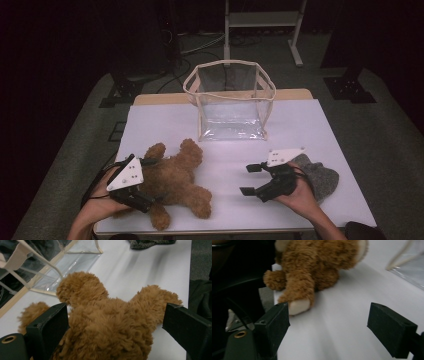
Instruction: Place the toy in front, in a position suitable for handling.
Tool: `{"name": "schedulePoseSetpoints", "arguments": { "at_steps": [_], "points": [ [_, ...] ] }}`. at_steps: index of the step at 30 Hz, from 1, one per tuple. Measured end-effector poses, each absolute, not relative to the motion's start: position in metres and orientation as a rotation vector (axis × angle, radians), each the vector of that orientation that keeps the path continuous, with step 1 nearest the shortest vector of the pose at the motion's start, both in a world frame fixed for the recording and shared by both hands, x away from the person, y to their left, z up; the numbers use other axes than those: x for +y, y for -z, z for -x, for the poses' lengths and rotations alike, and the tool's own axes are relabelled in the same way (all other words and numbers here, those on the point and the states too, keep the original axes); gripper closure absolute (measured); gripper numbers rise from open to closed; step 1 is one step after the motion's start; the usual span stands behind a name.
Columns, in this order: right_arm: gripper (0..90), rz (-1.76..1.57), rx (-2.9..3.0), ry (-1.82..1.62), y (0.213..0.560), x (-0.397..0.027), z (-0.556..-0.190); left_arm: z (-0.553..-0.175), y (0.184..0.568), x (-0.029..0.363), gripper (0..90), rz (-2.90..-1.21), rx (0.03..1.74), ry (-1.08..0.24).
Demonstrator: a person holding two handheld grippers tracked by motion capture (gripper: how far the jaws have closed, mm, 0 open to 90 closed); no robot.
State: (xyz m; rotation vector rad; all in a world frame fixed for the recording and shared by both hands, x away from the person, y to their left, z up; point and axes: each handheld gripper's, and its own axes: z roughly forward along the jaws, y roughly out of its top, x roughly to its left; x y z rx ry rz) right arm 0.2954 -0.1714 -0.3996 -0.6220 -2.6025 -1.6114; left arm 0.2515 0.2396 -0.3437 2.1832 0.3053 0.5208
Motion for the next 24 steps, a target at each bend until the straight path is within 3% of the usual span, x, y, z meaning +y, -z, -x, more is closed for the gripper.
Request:
{"name": "schedulePoseSetpoints", "arguments": {
  "at_steps": [6, 18, 21, 24],
  "points": [
    [16.5, 0.445, -2.605, 1.519, 0.400, -0.118, -0.299, -0.249, 0.346, 0.251, 5.9, -2.181, 0.321, -0.527],
    [17.7, 0.366, -2.563, 1.386, 0.422, -0.067, -0.307, -0.244, 0.358, 0.280, 6.0, -2.185, 0.382, -0.516],
    [21.9, 0.327, -2.573, 1.325, 0.427, -0.057, -0.307, -0.243, 0.363, 0.288, 6.0, -2.194, 0.410, -0.507],
    [33.0, 0.310, -2.595, 1.261, 0.432, -0.045, -0.307, -0.246, 0.369, 0.298, 6.1, -2.189, 0.454, -0.498]
  ]
}}
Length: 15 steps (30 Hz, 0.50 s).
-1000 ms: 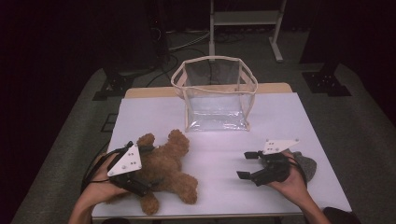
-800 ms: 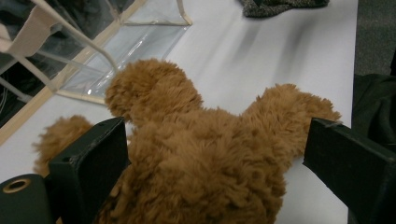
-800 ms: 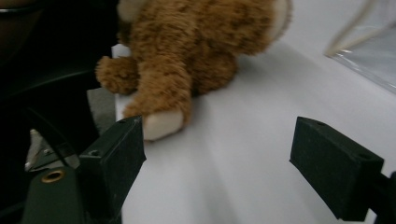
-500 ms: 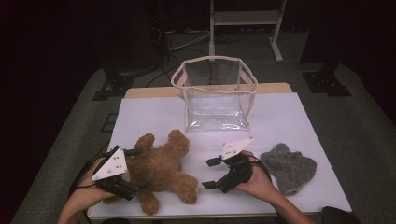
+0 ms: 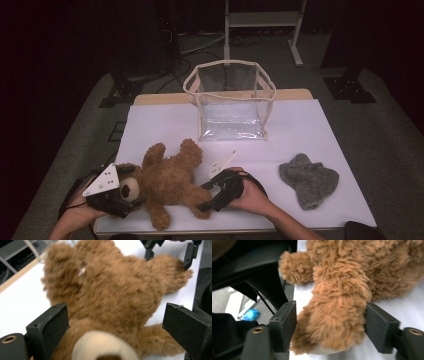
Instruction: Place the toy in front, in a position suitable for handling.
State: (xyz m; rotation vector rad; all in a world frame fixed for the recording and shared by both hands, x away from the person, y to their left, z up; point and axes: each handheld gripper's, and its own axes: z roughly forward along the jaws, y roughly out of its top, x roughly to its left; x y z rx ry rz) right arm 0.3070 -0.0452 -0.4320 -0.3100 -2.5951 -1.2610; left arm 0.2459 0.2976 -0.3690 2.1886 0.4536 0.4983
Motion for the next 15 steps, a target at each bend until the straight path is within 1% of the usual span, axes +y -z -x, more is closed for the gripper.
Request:
{"name": "schedulePoseSetpoints", "arguments": {
  "at_steps": [1, 2, 3, 4, 5, 6, 7, 8, 11, 15],
  "points": [
    [39.4, 0.312, -2.599, 1.243, 0.432, -0.044, -0.307, -0.247, 0.371, 0.300, 6.1, -2.185, 0.463, -0.497],
    [39.4, 0.312, -2.599, 1.243, 0.432, -0.044, -0.307, -0.247, 0.374, 0.303, 6.1, -2.184, 0.472, -0.497],
    [45.8, 0.316, -2.600, 1.227, 0.433, -0.043, -0.308, -0.248, 0.376, 0.306, 6.1, -2.181, 0.483, -0.492],
    [49.2, 0.337, -2.598, 1.209, 0.432, -0.043, -0.309, -0.248, 0.378, 0.308, 6.5, -2.178, 0.490, -0.490],
    [54.9, 0.371, -2.587, 1.196, 0.432, -0.044, -0.312, -0.249, 0.380, 0.313, 8.2, -2.168, 0.487, -0.486],
    [54.9, 0.371, -2.587, 1.196, 0.432, -0.044, -0.312, -0.249, 0.380, 0.313, 8.2, -2.168, 0.487, -0.486],
    [56.1, 0.388, -2.577, 1.193, 0.431, -0.044, -0.314, -0.249, 0.381, 0.315, 8.2, -2.158, 0.495, -0.480],
    [59.2, 0.402, -2.574, 1.197, 0.430, -0.045, -0.318, -0.251, 0.380, 0.318, 8.2, -2.143, 0.505, -0.485],
    [61.5, 0.426, -2.569, 1.199, 0.426, -0.046, -0.324, -0.252, 0.379, 0.322, 8.2, -2.143, 0.514, -0.498],
    [62.3, 0.449, -2.560, 1.228, 0.417, -0.047, -0.331, -0.251, 0.379, 0.326, 8.2, -2.135, 0.528, -0.509]
  ]
}}
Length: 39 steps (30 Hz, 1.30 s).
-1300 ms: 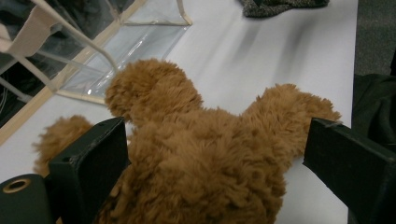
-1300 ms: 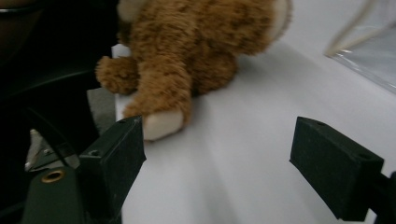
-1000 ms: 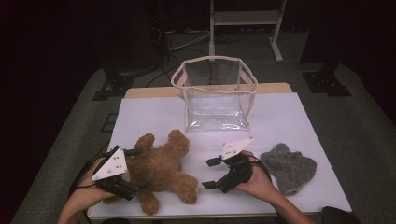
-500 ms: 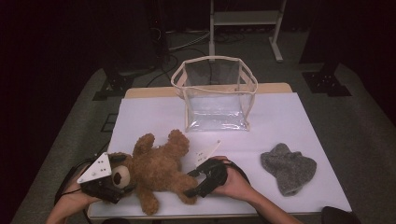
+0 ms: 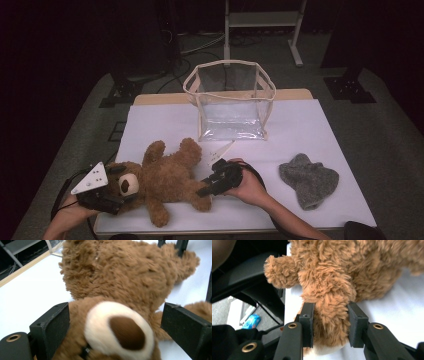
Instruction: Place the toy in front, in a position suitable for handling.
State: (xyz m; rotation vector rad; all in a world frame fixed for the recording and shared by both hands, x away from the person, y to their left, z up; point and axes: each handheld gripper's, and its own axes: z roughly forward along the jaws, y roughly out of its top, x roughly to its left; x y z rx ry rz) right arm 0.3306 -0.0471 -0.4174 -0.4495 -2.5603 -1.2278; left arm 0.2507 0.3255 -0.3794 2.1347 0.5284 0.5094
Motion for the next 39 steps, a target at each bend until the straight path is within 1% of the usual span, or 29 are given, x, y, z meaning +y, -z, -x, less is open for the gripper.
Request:
{"name": "schedulePoseSetpoints", "arguments": {
  "at_steps": [3, 8, 9, 10, 15, 17, 18, 19, 20, 21, 23, 27, 33, 35, 38, 39],
  "points": [
    [62.7, 0.460, -2.561, 1.243, 0.414, -0.048, -0.334, -0.251, 0.382, 0.327, 8.1, -2.139, 0.535, -0.512],
    [62.7, 0.486, -2.530, 1.259, 0.412, -0.048, -0.343, -0.256, 0.393, 0.324, 7.2, -2.148, 0.556, -0.572],
    [62.5, 0.492, -2.518, 1.278, 0.412, -0.049, -0.344, -0.259, 0.396, 0.323, 3.5, -2.145, 0.556, -0.567],
    [62.5, 0.492, -2.518, 1.278, 0.412, -0.049, -0.344, -0.259, 0.396, 0.323, 2.4, -2.145, 0.556, -0.567],
    [61.4, 0.496, -2.496, 1.261, 0.415, -0.047, -0.345, -0.266, 0.401, 0.321, 2.8, -2.153, 0.564, -0.594],
    [61.4, 0.500, -2.488, 1.263, 0.416, -0.047, -0.346, -0.269, 0.401, 0.320, 7.7, -2.165, 0.575, -0.632],
    [61.4, 0.507, -2.475, 1.263, 0.416, -0.046, -0.347, -0.271, 0.401, 0.321, 13.5, -2.161, 0.585, -0.634],
    [61.4, 0.507, -2.475, 1.263, 0.416, -0.046, -0.347, -0.271, 0.401, 0.321, 15.6, -2.161, 0.585, -0.634],
    [61.4, 0.507, -2.476, 1.261, 0.417, -0.046, -0.347, -0.272, 0.400, 0.322, 15.6, -2.157, 0.598, -0.638],
    [61.5, 0.508, -2.470, 1.257, 0.418, -0.044, -0.348, -0.273, 0.400, 0.322, 20.4, -2.158, 0.606, -0.644],
    [61.7, 0.507, -2.470, 1.248, 0.419, -0.041, -0.348, -0.272, 0.399, 0.322, 23.3, -2.157, 0.610, -0.655],
    [63.7, 0.516, -2.436, 1.230, 0.419, -0.038, -0.349, -0.271, 0.399, 0.323, 26.8, -2.141, 0.623, -0.667],
    [67.5, 0.511, -2.395, 1.241, 0.415, -0.040, -0.351, -0.271, 0.396, 0.324, 28.7, -2.123, 0.640, -0.658],
    [70.0, 0.498, -2.396, 1.244, 0.409, -0.042, -0.350, -0.272, 0.392, 0.322, 29.8, -2.133, 0.639, -0.665],
    [70.8, 0.488, -2.397, 1.254, 0.405, -0.043, -0.350, -0.272, 0.389, 0.321, 30.1, -2.135, 0.641, -0.665],
    [71.5, 0.488, -2.398, 1.272, 0.398, -0.045, -0.350, -0.272, 0.387, 0.320, 30.5, -2.133, 0.641, -0.663]
  ]
}}
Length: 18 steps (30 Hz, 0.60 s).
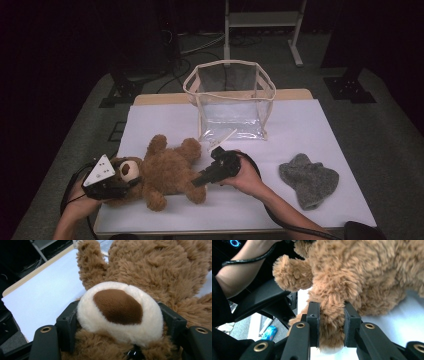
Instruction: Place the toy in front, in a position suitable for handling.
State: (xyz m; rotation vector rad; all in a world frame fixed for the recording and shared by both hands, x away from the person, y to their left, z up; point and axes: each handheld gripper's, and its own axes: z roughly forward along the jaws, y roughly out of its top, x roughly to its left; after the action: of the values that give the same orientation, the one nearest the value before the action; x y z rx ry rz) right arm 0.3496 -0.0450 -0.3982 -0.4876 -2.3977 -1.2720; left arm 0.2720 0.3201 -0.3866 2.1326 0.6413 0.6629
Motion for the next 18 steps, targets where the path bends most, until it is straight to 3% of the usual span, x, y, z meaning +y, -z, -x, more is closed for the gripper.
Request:
{"name": "schedulePoseSetpoints", "arguments": {
  "at_steps": [18],
  "points": [
    [75.6, 0.467, -2.397, 1.328, 0.372, -0.060, -0.348, -0.270, 0.361, 0.305, 32.2, -2.127, 0.575, -0.685]
  ]
}}
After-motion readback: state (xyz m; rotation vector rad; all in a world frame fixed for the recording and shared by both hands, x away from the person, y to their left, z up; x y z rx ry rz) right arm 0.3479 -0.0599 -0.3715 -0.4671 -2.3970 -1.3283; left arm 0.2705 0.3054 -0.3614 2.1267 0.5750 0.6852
